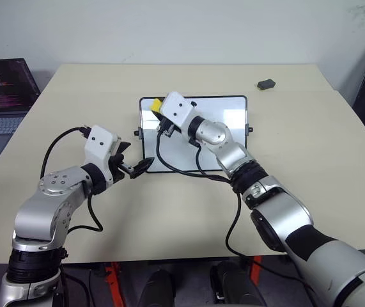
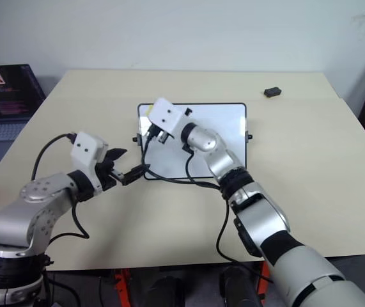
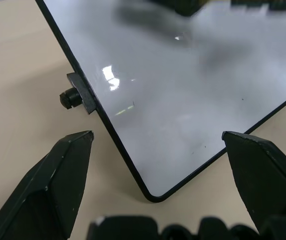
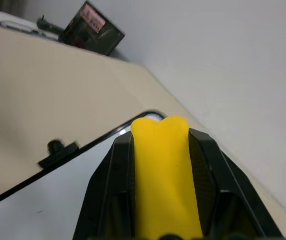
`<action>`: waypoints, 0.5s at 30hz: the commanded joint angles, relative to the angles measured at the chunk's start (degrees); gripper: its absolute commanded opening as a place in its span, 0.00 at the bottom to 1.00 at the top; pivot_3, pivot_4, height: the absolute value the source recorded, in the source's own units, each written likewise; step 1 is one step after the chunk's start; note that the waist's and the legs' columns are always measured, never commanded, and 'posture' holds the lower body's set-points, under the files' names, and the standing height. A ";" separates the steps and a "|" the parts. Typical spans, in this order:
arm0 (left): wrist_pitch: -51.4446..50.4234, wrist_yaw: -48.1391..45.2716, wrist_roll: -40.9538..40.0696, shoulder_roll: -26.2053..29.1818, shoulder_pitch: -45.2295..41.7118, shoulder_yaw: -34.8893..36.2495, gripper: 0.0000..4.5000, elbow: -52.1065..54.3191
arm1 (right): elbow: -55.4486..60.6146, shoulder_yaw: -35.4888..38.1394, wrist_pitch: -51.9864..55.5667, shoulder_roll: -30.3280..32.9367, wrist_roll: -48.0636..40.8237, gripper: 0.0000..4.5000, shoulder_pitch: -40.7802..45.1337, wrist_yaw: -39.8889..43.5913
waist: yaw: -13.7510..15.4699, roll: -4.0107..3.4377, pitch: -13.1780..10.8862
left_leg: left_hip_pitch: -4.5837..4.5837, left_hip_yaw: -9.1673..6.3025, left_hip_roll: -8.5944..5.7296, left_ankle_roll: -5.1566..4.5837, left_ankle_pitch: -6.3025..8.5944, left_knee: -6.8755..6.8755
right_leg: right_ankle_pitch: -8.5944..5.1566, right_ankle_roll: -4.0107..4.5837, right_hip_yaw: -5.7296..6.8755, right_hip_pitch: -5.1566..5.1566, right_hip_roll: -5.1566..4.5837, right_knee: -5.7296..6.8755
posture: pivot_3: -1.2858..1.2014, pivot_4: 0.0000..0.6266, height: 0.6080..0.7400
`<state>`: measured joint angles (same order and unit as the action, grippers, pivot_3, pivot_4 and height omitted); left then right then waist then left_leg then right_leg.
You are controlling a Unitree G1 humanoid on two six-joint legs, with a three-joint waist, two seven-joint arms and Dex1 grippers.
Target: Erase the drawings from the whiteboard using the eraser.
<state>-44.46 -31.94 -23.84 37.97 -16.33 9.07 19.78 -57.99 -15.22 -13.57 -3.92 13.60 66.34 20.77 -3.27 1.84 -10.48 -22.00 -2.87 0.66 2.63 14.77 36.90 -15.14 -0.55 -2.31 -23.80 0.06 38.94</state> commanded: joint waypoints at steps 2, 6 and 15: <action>0.86 0.01 -0.09 0.01 -0.38 0.17 1.00 1.63 | -1.40 -1.42 -0.07 -1.02 1.00 0.25 -0.14 2.33 | 0.00 0.00 0.00 | -0.02 0.00 0.00 0.00 0.00 0.00 | 0.00 0.00 0.00 0.00 0.00 -0.01 | 0.52 0.24 1.00; 0.91 -0.06 -0.09 0.07 -0.41 0.20 1.00 1.47 | -0.68 -3.41 0.11 -1.24 1.86 0.25 -2.63 5.94 | 0.00 0.00 0.00 | -0.02 -0.01 0.00 0.00 0.00 -0.01 | 0.00 0.00 0.01 0.00 0.00 -0.02 | 0.52 0.24 1.00; 1.23 -0.33 0.01 -0.10 -1.13 -0.53 1.00 0.79 | 5.20 -4.80 2.33 -0.86 1.90 0.25 -5.97 8.99 | 0.01 0.00 0.00 | 0.05 -0.04 0.00 0.00 0.00 0.04 | 0.00 0.00 0.04 0.04 0.00 0.06 | 0.52 0.24 1.00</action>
<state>-44.45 -32.06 -23.83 37.93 -16.46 8.15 19.75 -56.23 -21.52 -11.59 -5.15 16.65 59.74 29.97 -3.26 1.84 -10.47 -21.95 -2.91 0.66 2.63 14.77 36.95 -15.13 -0.55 -2.28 -23.77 0.06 39.00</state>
